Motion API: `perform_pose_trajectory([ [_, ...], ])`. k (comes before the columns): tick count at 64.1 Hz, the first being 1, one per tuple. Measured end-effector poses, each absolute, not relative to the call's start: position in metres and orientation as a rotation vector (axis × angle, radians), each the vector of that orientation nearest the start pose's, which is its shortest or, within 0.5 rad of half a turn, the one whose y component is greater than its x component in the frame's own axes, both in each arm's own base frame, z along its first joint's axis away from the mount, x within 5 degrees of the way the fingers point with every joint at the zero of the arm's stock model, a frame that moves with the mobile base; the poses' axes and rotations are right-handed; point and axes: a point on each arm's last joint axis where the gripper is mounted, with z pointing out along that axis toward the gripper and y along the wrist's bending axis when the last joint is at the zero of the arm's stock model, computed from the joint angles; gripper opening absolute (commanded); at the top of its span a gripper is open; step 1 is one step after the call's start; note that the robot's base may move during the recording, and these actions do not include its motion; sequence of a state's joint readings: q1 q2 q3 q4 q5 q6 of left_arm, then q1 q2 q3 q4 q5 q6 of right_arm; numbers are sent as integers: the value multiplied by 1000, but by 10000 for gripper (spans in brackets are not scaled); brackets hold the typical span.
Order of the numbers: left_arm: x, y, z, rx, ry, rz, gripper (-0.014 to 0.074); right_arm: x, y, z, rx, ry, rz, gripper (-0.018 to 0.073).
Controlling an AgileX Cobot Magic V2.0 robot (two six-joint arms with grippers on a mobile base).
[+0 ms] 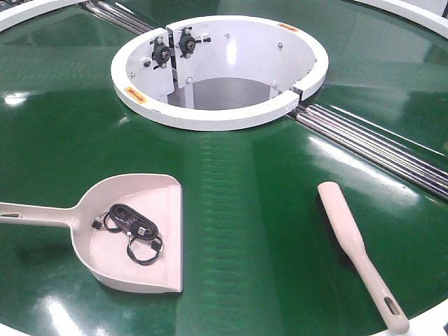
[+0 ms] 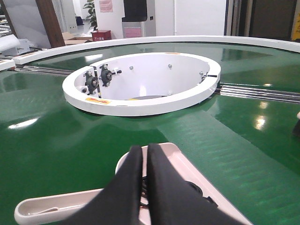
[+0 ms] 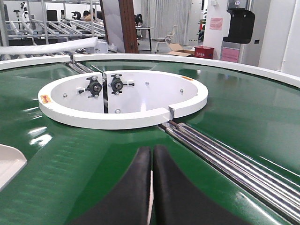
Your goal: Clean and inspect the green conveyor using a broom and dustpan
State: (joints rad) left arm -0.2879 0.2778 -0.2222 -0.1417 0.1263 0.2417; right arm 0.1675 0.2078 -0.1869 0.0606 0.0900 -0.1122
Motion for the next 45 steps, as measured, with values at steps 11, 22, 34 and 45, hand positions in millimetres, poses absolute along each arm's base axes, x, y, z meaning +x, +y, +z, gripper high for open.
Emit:
perform_pose_trajectory([
  [11,76,-24,253,333,1640,-156,-6,70,12,255,-179,1585,94,-8],
  [22,74,-21,224,317,1648,-135,-6,70,12,255,-179,1585,94,-8],
  [34,65,-12,202,162,1615,-126,-6,70,12,255,-179,1585,94,-8],
  [45,57,-5,200,18,1560,-126,-6,70,12,255,-179,1586,94,-8],
])
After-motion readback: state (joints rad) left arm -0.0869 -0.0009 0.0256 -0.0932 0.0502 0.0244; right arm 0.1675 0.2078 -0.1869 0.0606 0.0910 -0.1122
